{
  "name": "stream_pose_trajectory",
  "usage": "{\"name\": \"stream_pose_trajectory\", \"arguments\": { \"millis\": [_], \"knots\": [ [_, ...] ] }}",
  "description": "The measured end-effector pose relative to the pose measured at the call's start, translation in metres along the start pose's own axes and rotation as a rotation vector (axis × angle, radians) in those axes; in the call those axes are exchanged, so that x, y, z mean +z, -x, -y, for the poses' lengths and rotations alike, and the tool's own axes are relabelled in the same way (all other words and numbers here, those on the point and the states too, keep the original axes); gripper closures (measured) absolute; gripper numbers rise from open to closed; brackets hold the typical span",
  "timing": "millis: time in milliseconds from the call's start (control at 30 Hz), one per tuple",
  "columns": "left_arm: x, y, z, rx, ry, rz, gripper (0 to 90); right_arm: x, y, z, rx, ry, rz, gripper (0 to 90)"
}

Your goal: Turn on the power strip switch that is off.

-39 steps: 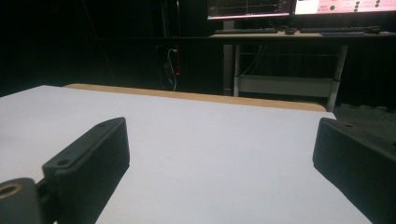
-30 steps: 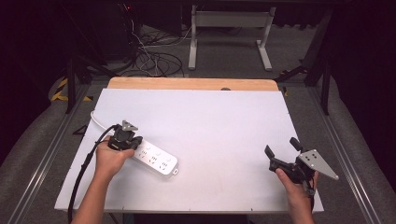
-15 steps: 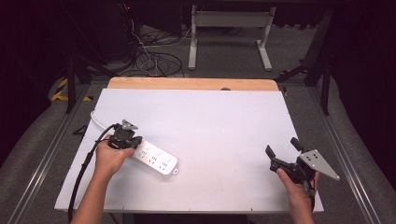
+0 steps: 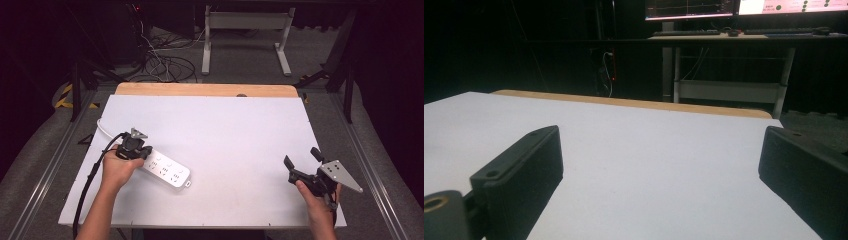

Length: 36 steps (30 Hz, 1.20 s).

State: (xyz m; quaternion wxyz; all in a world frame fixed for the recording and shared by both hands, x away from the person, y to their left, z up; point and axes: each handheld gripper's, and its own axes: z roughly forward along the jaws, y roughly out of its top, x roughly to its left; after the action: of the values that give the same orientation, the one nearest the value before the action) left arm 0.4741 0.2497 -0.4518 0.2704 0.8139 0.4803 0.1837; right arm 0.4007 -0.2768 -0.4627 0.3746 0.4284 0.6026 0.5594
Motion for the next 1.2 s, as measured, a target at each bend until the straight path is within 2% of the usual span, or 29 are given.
{"name": "stream_pose_trajectory", "arguments": {
  "millis": [200,333,367,400,600,733,867,967,1067,1167,1200],
  "knots": [
    [0.0003,0.0032,0.0008,0.013,0.007,-0.015,90.0,0.0002,-0.0004,-0.0004,0.0,0.005,-0.002,4.6],
    [0.0,0.001,0.0012,0.015,0.012,-0.008,90.0,0.0003,-0.0014,-0.0006,0.001,0.003,-0.001,4.6],
    [0.0,0.0016,0.0016,0.003,0.01,-0.002,90.0,0.0003,-0.0012,-0.0005,0.001,0.002,0.0,4.6],
    [0.0,0.0012,0.0012,0.015,0.012,-0.009,90.0,0.0004,-0.001,-0.0004,0.002,0.002,0.001,4.6],
    [0.0004,0.0028,0.0013,0.012,0.013,-0.011,90.0,0.0002,-0.0012,-0.0006,0.002,0.002,0.0,4.6],
    [0.0002,0.0032,0.0014,0.034,0.014,-0.024,90.0,0.0006,-0.0008,-0.0004,0.001,0.002,-0.003,4.6],
    [0.001,0.0036,0.0007,0.032,0.017,-0.027,90.0,0.0015,-0.0009,0.0004,-0.001,-0.004,-0.002,4.6],
    [0.0012,0.0026,0.0007,0.02,0.019,-0.012,90.0,0.0016,-0.0012,0.0001,-0.001,-0.002,-0.002,4.6],
    [0.0017,-0.0016,0.0014,0.0,0.043,0.014,90.0,0.0019,-0.001,0.0007,-0.001,-0.008,-0.001,4.6],
    [0.002,-0.0022,0.0039,-0.019,0.087,0.029,90.0,0.0025,-0.0005,0.0012,0.0,-0.009,-0.002,4.6],
    [0.0017,-0.0031,0.005,-0.009,0.094,0.025,90.0,0.0028,-0.0001,0.0013,-0.002,-0.01,-0.001,4.6]
  ]
}}
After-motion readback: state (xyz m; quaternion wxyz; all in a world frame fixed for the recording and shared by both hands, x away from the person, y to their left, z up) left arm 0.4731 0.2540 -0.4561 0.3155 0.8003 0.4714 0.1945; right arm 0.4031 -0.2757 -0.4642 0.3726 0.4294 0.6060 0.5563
